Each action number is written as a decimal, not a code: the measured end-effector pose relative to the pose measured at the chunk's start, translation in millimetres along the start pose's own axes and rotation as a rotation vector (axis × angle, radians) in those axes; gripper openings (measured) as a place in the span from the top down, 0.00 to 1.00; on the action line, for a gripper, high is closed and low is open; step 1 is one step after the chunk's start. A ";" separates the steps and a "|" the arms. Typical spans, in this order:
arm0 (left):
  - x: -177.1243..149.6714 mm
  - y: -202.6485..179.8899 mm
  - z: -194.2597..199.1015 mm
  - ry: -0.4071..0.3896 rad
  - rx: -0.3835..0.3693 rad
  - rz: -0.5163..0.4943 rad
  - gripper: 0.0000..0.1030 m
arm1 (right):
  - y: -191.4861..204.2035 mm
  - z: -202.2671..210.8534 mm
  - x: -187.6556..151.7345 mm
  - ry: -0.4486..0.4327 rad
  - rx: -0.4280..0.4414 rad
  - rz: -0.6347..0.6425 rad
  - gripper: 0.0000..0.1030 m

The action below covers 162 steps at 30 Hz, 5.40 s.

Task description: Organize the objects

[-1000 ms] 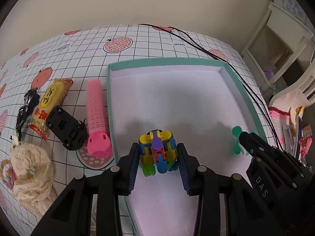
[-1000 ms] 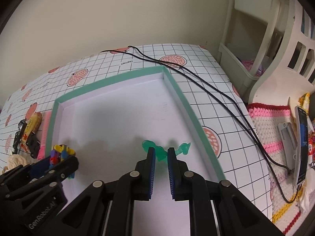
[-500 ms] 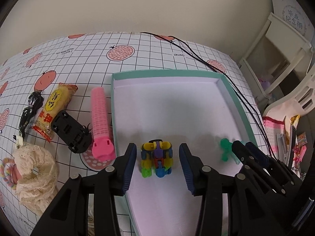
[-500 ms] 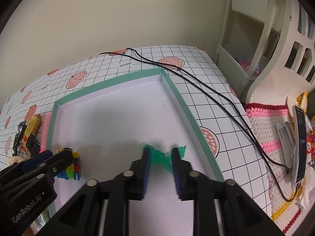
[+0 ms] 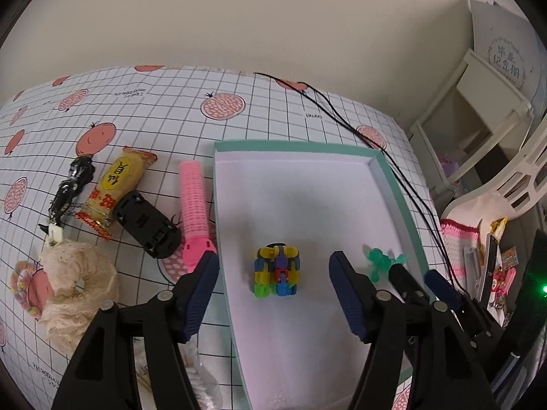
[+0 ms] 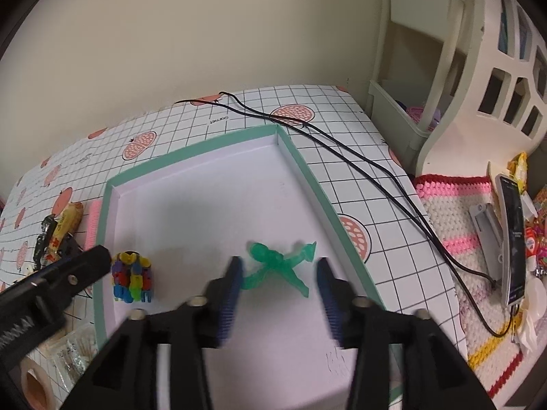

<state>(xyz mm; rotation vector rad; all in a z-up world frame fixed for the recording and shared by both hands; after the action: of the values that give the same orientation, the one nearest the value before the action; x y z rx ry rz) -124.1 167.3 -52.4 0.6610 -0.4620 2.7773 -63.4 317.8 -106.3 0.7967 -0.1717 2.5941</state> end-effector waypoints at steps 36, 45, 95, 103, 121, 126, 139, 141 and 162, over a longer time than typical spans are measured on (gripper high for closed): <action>-11.3 52.5 40.4 -0.053 0.095 0.050 0.11 | 25.8 6.4 -20.0 0.037 0.039 0.014 0.00; -11.6 84.4 60.9 -0.060 0.087 0.097 0.11 | 62.3 14.1 -28.1 0.056 0.126 0.077 0.00; -40.5 193.8 23.1 0.204 0.067 0.312 0.11 | 202.5 30.6 -97.9 0.256 0.383 0.444 0.05; -43.2 185.6 17.7 0.204 0.093 0.241 0.11 | 202.8 23.7 -106.8 0.286 0.348 0.483 0.14; -44.5 169.5 16.7 0.196 0.154 0.183 0.59 | 196.0 20.7 -112.7 0.320 0.343 0.510 0.52; -43.5 166.9 20.0 0.187 0.154 0.196 0.76 | 192.7 22.0 -110.2 0.318 0.354 0.505 0.58; -33.0 148.9 46.3 0.108 0.134 0.166 0.88 | 172.6 42.7 -104.5 0.275 0.421 0.462 0.58; -31.5 147.3 51.3 0.096 0.125 0.169 0.89 | 175.7 44.0 -96.6 0.260 0.436 0.454 0.58; -37.5 88.3 126.9 -0.137 0.057 0.050 0.91 | 44.1 92.7 -62.3 0.074 0.313 0.144 0.58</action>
<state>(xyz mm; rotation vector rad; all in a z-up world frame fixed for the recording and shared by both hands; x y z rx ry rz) -69.1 34.5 15.7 0.8689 -0.4334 2.8131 11.6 233.9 -64.3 0.8174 0.2116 2.8227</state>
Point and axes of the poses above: each gripper's, at about its wrist camera, not at the fingertips, and z roughly against the way its jaws point, y to its left, x to its top, the point moved 5 cm from there along -z, roughly the way its jaws point
